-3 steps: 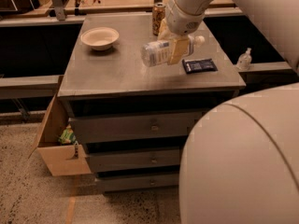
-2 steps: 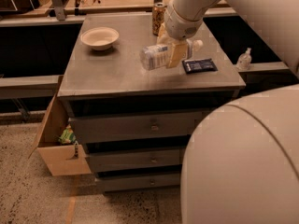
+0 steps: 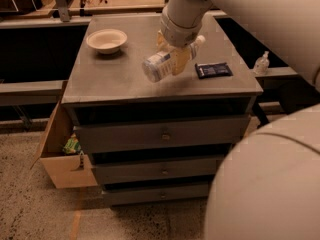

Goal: Place blue plastic bottle upright

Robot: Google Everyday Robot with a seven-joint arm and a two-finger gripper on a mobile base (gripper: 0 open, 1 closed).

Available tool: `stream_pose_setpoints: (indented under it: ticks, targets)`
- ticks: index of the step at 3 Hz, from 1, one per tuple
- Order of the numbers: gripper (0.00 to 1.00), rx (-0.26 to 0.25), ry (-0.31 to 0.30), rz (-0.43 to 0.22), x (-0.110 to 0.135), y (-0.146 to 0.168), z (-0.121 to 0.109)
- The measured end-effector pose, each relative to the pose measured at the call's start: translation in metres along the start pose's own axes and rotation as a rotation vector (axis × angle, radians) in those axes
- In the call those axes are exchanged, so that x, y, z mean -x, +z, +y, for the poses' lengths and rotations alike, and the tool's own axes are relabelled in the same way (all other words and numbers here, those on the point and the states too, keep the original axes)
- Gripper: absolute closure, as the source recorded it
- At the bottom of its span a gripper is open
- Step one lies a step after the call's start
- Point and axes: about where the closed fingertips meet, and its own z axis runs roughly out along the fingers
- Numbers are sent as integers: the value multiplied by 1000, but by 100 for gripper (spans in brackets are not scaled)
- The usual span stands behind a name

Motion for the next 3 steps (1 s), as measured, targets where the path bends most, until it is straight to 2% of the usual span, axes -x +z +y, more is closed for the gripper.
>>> stream_pose_setpoints:
  ticks: [1, 2, 3]
  targets:
    - [100, -24, -221, 64, 14, 7, 1]
    - [100, -112, -477, 94, 34, 5, -14]
    - [100, -182, -629, 103, 46, 2, -28]
